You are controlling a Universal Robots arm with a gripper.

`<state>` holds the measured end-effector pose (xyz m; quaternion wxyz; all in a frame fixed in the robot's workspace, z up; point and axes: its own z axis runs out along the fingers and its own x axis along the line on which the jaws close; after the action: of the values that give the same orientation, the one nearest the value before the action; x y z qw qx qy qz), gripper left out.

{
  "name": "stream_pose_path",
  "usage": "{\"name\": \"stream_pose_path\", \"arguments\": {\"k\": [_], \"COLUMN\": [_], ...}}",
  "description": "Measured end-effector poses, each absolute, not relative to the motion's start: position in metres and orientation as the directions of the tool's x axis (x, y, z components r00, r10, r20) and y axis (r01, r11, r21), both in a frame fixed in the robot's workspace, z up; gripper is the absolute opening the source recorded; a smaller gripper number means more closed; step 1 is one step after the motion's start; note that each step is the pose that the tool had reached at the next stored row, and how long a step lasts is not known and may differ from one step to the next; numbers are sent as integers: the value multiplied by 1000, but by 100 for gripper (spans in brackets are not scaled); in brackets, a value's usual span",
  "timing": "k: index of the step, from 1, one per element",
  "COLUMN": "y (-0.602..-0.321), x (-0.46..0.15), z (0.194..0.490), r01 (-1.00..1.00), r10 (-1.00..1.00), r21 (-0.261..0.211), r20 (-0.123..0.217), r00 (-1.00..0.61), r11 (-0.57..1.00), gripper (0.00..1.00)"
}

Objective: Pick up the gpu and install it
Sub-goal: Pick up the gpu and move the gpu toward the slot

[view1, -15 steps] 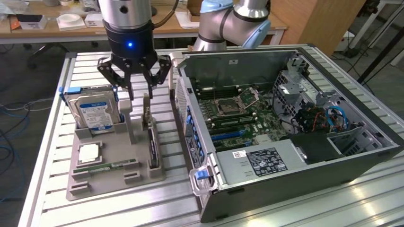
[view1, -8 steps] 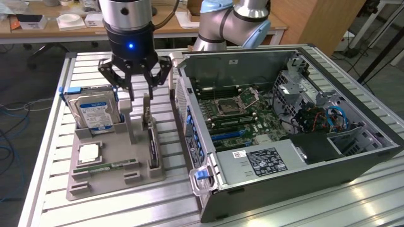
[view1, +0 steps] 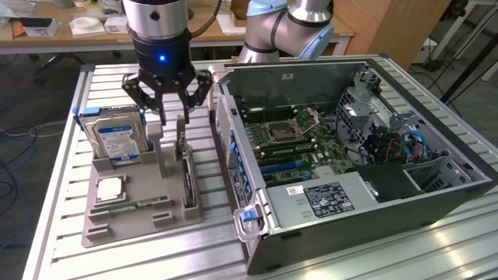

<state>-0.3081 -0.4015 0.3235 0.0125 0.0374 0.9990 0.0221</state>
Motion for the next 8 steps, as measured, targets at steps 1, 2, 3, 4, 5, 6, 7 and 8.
{"name": "stream_pose_path", "arguments": {"k": [1, 2, 3, 4, 5, 6, 7, 8], "y": [-402, -402, -402, -402, -402, -402, -402, -402], "x": [-308, -308, -308, -308, -308, -308, -308, -308], "z": [323, 323, 323, 323, 323, 323, 323, 323], "r01": [74, 74, 74, 74, 74, 74, 74, 74], "r10": [75, 75, 75, 75, 75, 75, 75, 75], "r21": [45, 45, 45, 45, 45, 45, 45, 45], "r20": [-23, -23, -23, -23, -23, -23, -23, -23], "r00": [-997, -997, -997, -997, -997, -997, -997, -997], "r11": [996, 996, 996, 996, 996, 996, 996, 996], "gripper": [47, 47, 47, 47, 47, 47, 47, 47]}}
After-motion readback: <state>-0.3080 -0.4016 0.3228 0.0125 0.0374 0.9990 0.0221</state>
